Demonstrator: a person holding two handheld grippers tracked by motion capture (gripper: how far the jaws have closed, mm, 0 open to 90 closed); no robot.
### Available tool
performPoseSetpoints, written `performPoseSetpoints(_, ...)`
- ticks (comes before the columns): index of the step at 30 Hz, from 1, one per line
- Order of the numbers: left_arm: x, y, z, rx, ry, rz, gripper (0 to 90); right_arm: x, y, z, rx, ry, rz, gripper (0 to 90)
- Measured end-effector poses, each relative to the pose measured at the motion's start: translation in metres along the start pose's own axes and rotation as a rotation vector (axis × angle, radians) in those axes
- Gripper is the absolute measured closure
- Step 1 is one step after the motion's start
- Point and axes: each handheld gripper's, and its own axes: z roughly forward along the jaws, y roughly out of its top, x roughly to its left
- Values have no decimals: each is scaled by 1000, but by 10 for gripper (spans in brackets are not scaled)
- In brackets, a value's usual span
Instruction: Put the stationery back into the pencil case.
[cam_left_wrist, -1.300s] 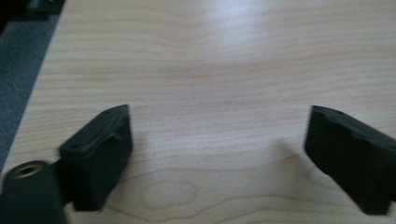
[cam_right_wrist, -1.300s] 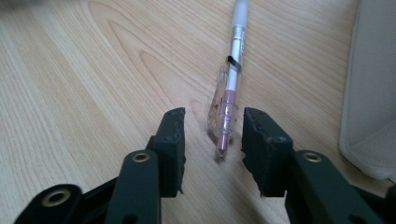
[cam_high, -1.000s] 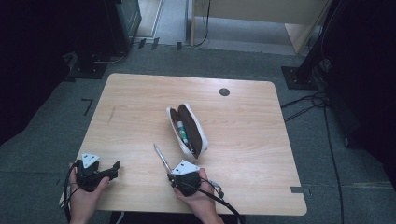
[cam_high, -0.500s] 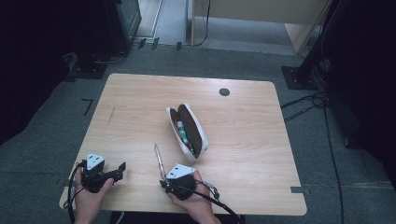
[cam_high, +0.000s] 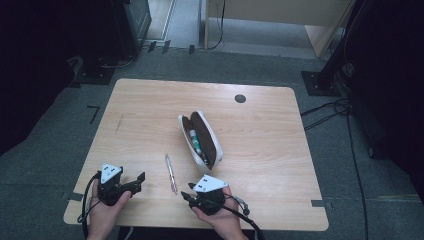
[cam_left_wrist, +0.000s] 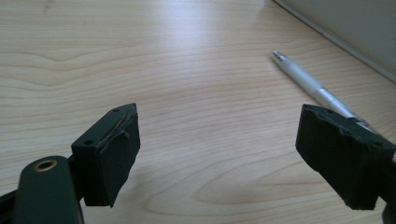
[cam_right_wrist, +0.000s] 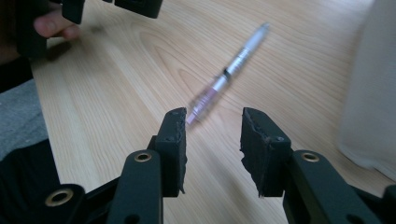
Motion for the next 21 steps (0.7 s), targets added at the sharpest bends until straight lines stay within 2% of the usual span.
performPoseSetpoints(2, -5, 1, 2, 14, -15, 0, 148, -5, -4, -7, 2, -20, -2, 604)
performPoseSetpoints(5, -13, 3, 7, 69, -17, 7, 153, -15, -10, -16, -4, -48, 10, 603)
performPoseSetpoints(9, -24, 5, 13, 102, -33, -14, 157, -25, -15, -24, -23, -80, 40, 603)
performPoseSetpoints(11, -32, 4, 16, 108, -31, 4, 158, -27, -17, -27, -33, -84, 52, 604)
performPoseSetpoints(15, -51, 4, 22, 124, 3, 52, 162, -31, -20, -28, -33, -92, 66, 603)
performPoseSetpoints(21, -71, 3, 29, 130, -28, 68, 159, -33, -23, -28, -26, -102, 74, 603)
